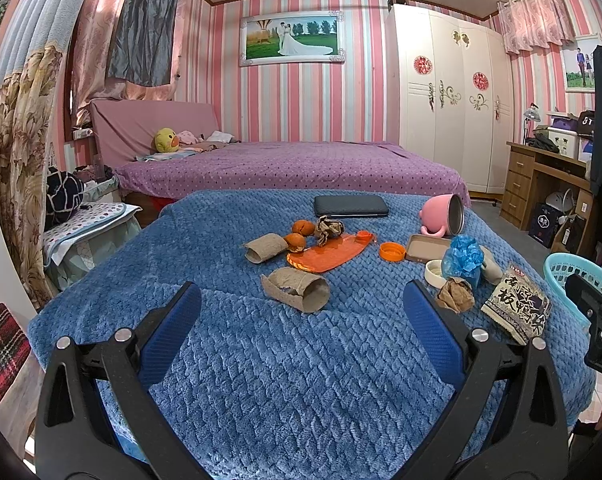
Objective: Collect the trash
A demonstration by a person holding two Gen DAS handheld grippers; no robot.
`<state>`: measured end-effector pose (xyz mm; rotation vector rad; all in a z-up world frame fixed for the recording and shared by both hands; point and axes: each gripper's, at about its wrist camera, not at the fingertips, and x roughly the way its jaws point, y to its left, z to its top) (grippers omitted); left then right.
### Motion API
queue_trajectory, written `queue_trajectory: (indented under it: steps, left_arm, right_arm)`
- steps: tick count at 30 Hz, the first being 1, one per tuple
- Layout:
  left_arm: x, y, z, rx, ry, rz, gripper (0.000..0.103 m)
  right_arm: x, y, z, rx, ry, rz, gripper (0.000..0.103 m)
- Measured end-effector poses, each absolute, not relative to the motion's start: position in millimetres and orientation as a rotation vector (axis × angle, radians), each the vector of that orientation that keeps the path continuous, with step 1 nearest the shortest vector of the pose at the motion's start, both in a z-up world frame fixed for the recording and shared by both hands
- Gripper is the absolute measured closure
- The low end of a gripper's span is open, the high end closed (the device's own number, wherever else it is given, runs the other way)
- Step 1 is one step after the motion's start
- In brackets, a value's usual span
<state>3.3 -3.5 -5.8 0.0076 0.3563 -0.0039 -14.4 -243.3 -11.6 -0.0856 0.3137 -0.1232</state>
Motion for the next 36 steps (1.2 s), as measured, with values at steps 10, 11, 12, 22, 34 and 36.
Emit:
queue_trajectory:
  steps: [10,11,12,22,34,36]
  left_arm:
    - [4.5,-3.3,-10.9,0.013,0.371,-0.003,0.005]
    - [5.0,-3.6,-10.7,0.017,0.374,-0.002,0.005]
    - [5.4,-3.7,-11.2,0.021,0.376,-0.001,0.005]
    - [10.1,-4.0,-14.5,0.026,0.401,0.005,0.005]
    - [18.6,0.5,-20.0,0.014,0.439,0.012,0.005]
    - [19.7,1.4,-21.3,0.019,0.442,0.016,0.005]
  right_arm:
    - [-14.1,-245.8,-12.1,-0.081,0.322,-0.138,0.004]
    - [-13.7,-246.7,-12.7,-0.078,0.324,-0.14,0.004]
    - [-13.5,-247.5,-13.1,-0.074,0.326,-0.141,0.004]
    - [-9.8,-252.1,-16.3,-0.053,0.351,-0.146,0.004]
    - [2.2,-257.4,-26.9,-0.041,0.41,-0.156,0.004]
    - [5.3,-260.1,-29.8,-0.032,0.425,-0.158,0.004]
